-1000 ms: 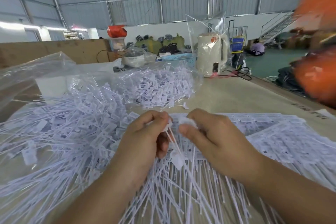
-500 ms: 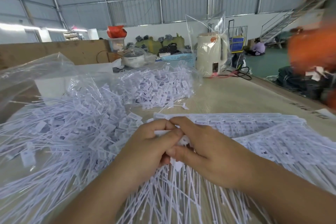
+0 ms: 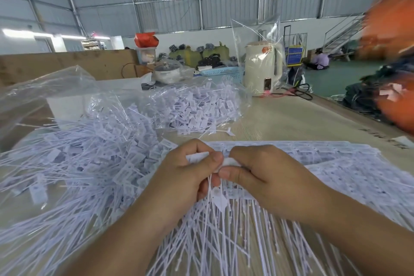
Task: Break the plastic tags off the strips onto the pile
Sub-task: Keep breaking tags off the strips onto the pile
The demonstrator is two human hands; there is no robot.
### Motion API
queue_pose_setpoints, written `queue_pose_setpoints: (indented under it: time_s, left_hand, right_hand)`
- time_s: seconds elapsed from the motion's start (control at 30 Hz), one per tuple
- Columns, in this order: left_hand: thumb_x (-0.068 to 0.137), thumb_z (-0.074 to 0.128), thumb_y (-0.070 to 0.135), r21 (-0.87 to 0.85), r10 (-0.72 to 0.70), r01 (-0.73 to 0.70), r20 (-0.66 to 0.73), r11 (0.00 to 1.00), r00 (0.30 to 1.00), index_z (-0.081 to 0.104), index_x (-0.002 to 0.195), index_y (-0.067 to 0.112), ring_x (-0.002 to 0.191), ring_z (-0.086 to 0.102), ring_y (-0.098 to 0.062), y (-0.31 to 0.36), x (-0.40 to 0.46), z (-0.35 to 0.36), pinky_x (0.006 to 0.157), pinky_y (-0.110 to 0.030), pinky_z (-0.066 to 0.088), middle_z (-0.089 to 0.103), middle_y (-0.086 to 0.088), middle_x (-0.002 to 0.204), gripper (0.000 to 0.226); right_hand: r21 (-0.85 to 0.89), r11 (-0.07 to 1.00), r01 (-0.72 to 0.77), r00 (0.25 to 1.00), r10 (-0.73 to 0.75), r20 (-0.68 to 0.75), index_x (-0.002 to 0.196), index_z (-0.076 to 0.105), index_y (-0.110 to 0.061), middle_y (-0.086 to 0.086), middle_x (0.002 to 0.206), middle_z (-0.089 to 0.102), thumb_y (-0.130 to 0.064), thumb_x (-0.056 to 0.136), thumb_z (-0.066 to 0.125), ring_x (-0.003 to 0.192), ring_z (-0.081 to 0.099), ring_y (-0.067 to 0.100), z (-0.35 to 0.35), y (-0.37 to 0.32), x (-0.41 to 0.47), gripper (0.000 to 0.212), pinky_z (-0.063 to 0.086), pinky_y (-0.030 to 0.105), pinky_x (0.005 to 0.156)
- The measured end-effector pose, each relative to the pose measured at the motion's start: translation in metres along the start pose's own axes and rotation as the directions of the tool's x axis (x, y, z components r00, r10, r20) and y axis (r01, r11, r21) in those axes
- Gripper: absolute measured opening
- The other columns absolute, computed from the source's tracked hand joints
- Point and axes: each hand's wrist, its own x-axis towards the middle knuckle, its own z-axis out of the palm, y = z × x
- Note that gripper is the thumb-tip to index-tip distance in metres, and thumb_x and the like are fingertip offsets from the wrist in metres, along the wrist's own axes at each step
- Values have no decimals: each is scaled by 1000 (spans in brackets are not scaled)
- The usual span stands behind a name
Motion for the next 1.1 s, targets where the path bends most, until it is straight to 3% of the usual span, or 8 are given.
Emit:
queue_pose_setpoints:
  time_s: [0.17,0.33,0.43,0.5,0.6,0.7,0.83,1.1]
  left_hand:
    - [67,69,39,-174,-52,37,-83,984,995,66,60,23,40,41,-10,2,-1,8,40,-19,36,54,-2,50,17]
    - [78,67,24,-526,-255,157,-118,836,960,69,60,19,39,41,-6,0,3,-4,39,-20,40,52,2,52,19]
    - [73,70,33,-386,-180,131,-93,913,979,69,70,19,43,42,-9,-2,6,-14,44,-24,40,54,0,56,14]
    - [70,73,37,-245,-157,146,-29,958,987,71,71,23,42,44,-10,-4,6,-9,42,-23,41,57,-1,56,15]
    - [73,78,26,-180,-158,163,41,970,987,69,68,24,39,44,-11,-7,3,1,39,-20,39,54,-2,50,10]
    - [77,63,37,-153,-160,170,72,974,984,69,70,23,44,45,-12,-7,1,1,41,-19,39,53,-1,52,17]
    - [72,68,48,-62,-143,151,119,987,983,69,81,18,52,45,-15,-3,-3,-1,44,-19,38,55,-4,57,31]
    - [81,71,24,-71,-98,99,18,993,995,69,74,22,43,46,-14,1,1,-6,41,-20,38,56,-5,53,8]
  right_hand:
    - [-40,999,16,991,-21,-130,77,59,-16,-8,62,47,-46,97,44,58,46,9,7,-7,0,39,37,29,54]
    - [123,992,-9,902,61,-428,61,36,-21,-7,51,34,-43,98,47,47,35,11,4,-4,2,44,33,30,46]
    - [189,982,8,955,48,-292,74,47,-16,-5,56,41,-54,95,41,50,39,8,1,3,0,44,34,25,47]
    - [131,991,-23,991,40,-130,105,51,-25,-12,60,51,-63,92,34,53,47,3,5,1,-1,44,34,17,49]
    - [81,997,-1,1000,-1,27,139,22,-38,-11,73,59,-68,86,29,68,55,-2,12,-2,-2,62,42,17,62]
    - [112,994,5,997,-13,73,145,9,-41,-12,84,57,-69,84,30,74,55,0,13,-3,-2,70,43,18,67]
    - [150,988,30,997,-41,71,149,12,-34,-19,91,60,-67,83,37,78,57,-2,15,-6,-2,78,43,14,69]
    - [40,999,-19,1000,19,0,121,49,-34,-12,59,49,-74,84,31,59,50,1,6,-5,-3,57,38,27,54]
